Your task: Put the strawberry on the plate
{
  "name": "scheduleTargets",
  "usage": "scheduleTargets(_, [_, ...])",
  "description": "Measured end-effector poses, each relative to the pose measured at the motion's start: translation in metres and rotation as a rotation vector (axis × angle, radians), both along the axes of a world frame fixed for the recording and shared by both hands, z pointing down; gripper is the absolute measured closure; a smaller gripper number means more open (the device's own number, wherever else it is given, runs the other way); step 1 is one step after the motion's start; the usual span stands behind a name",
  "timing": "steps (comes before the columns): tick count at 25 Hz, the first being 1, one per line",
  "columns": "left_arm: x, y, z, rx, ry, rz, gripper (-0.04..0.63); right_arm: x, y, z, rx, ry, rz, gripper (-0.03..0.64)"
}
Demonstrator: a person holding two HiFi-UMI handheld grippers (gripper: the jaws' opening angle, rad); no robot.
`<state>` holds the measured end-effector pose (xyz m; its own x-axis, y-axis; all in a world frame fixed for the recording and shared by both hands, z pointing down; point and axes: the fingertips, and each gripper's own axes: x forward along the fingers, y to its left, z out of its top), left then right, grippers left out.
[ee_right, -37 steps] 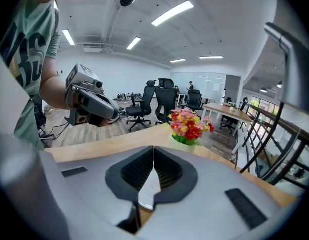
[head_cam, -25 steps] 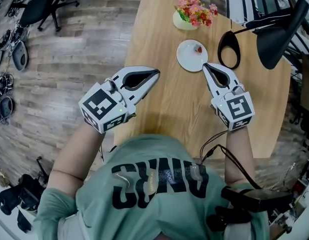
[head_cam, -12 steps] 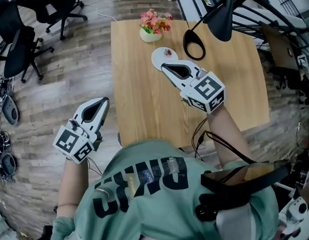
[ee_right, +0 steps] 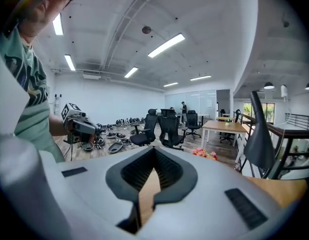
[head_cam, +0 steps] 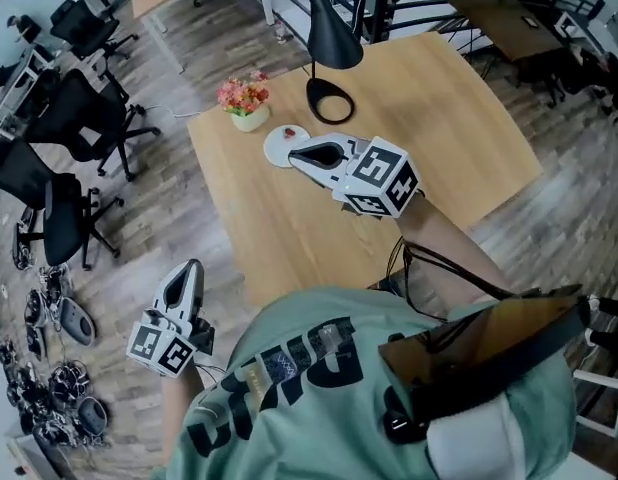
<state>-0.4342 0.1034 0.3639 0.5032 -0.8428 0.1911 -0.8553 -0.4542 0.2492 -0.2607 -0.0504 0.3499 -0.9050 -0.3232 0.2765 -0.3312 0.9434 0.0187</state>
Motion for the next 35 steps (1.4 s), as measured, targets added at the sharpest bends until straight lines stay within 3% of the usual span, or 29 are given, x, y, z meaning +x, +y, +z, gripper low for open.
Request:
scheduleTargets(3, [0.046,0.0,-0.006,0.025,-0.001,-0.043,0.603,0.053,0.0,-0.003,0.008,-0.019,-0.021,0.611])
scheduleTargets(6, [0.113,-0.003,-0.002,0.019,0.089,-0.095,0.603,0.12,0.003,0.008,-0.026,-0.028,-0.048,0.611])
scheduleTargets(9, [0.192,-0.007,0.011,-0.033,0.197,-0.04,0.603,0.19,0.003,0.022,-0.085,-0.034,-0.041,0.611])
scheduleTargets(13, [0.249,-0.022,0.009,-0.067,0.18,0.04,0.603,0.251,-0.003,0.031,-0.163,-0.074,0.027,0.611])
scheduleTargets(17, [0.251,-0.026,-0.003,-0.031,0.145,0.089,0.603,0.267,0.004,0.023,-0.147,-0.102,0.083,0.611])
scheduleTargets(22, [0.223,-0.014,-0.016,0.032,0.125,0.116,0.603,0.248,0.034,0.008,-0.113,-0.126,0.104,0.611])
scheduleTargets(29, [0.175,0.012,-0.005,0.039,0.14,0.089,0.603,0.203,0.063,-0.001,-0.097,-0.119,0.071,0.611])
scheduleTargets(35, [0.158,0.02,-0.004,0.05,0.153,0.072,0.603,0.186,0.063,-0.007,-0.088,-0.09,0.061,0.611])
